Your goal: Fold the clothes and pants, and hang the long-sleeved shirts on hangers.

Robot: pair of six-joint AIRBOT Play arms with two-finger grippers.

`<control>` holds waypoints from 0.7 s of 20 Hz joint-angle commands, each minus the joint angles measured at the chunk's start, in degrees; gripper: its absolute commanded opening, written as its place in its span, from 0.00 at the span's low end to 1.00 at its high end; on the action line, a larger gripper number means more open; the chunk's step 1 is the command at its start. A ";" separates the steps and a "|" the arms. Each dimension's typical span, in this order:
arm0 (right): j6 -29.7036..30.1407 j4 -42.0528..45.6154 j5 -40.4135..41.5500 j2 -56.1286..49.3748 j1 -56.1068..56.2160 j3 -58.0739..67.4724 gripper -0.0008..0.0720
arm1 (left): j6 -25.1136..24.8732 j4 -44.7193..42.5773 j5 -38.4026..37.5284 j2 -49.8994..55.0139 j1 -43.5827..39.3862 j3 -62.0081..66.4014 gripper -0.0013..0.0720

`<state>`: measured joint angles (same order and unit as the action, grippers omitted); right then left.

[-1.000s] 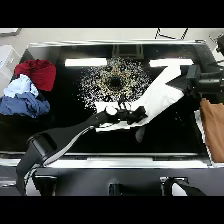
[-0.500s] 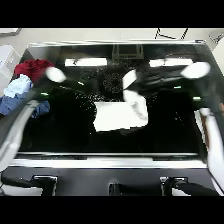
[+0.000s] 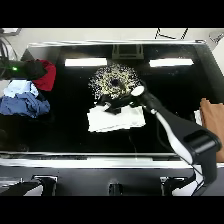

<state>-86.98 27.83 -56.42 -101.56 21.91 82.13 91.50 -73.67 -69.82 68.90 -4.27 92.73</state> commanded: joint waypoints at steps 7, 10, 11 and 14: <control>-6.58 30.71 -19.96 7.04 -34.01 -4.90 0.91 | -0.83 -0.90 -1.22 -1.75 0.59 -0.52 0.05; 3.32 20.61 -16.37 4.42 -32.48 -11.61 0.89 | 0.22 -0.87 -1.18 -1.75 0.35 -1.73 0.05; 6.54 16.35 -15.74 2.91 -31.32 -12.13 0.89 | 0.33 -0.87 -1.18 -1.75 0.04 -2.08 0.05; 10.29 9.07 -12.66 -0.17 -28.30 -12.13 0.89 | 0.50 -0.90 -1.11 -1.73 -1.51 -2.08 0.05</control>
<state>-81.97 44.23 -71.42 -99.24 -7.97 71.40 91.48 -74.52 -71.00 67.20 -4.78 90.94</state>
